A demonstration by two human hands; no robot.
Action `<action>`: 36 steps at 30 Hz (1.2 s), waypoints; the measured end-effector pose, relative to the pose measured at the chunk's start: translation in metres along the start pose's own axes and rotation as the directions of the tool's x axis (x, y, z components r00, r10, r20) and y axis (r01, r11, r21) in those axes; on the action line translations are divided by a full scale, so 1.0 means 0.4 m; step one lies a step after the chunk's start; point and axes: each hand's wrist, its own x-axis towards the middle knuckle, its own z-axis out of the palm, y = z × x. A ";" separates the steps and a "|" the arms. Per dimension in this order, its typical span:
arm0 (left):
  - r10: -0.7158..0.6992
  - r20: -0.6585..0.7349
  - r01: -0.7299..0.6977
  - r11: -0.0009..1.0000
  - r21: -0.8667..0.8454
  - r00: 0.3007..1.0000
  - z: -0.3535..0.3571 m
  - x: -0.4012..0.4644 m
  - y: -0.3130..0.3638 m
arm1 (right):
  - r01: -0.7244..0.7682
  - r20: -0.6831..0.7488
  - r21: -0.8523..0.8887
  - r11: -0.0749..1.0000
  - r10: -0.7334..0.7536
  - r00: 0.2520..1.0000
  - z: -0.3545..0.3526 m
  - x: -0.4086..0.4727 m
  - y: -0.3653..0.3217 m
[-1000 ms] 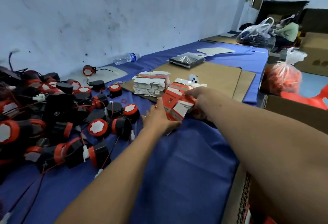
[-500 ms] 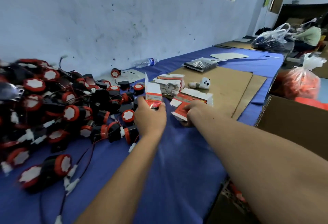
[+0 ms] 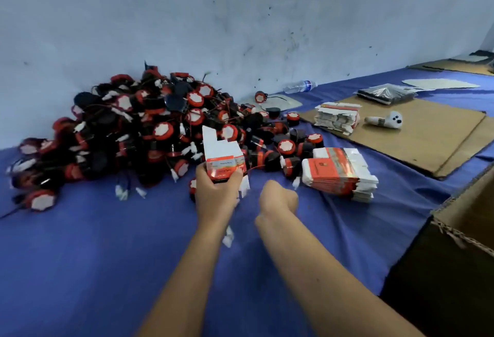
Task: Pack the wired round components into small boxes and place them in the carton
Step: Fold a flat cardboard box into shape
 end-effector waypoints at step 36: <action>-0.140 0.421 0.194 0.977 -0.087 0.896 -0.476 -0.023 -0.039 | 0.832 0.946 0.094 0.546 -0.309 0.096 0.139 -0.107 0.201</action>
